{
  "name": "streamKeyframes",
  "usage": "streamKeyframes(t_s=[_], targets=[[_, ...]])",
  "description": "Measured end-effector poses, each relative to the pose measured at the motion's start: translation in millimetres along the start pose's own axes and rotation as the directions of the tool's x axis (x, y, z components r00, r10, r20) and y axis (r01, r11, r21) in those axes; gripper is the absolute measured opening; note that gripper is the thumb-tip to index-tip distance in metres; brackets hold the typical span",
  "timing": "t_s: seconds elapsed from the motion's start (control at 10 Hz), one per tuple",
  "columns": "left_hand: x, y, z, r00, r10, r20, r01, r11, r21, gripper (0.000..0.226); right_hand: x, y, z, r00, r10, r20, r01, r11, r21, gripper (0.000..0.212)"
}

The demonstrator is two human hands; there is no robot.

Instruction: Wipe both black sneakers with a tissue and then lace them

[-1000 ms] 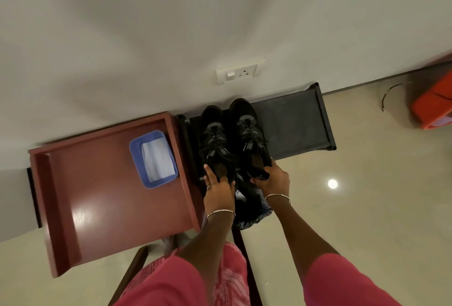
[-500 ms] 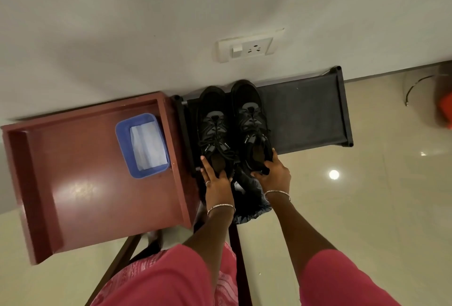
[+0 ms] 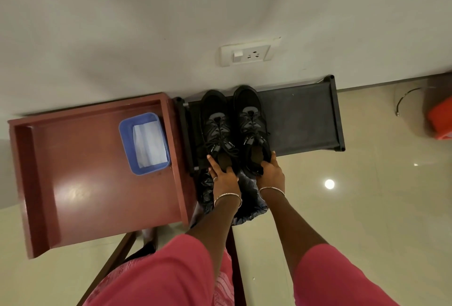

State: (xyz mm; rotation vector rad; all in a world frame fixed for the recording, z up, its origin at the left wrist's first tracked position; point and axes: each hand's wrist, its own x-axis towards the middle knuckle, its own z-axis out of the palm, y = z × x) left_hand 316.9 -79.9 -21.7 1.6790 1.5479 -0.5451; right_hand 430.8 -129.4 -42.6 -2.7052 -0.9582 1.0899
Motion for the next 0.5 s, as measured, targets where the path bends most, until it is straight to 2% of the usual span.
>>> streamKeyframes(t_s=[0.2, 0.3, 0.5], targets=[[-5, -19, -28, 0.993, 0.119, 0.027, -0.121, 0.986, 0.114, 0.06, -31, -10, -9, 0.999, 0.017, -0.04, -0.016, 0.999, 0.028, 0.061], [-15, -25, -52, 0.99, 0.142, 0.022, -0.143, 0.986, 0.082, 0.062, -57, -24, -19, 0.996, 0.041, -0.084, -0.04, 0.999, 0.019, 0.059], [-58, -35, -119, 0.982, 0.141, -0.124, -0.145, 0.989, -0.025, 0.051, -116, -69, -36, 0.997, -0.008, -0.08, 0.011, 1.0, 0.028, 0.03]])
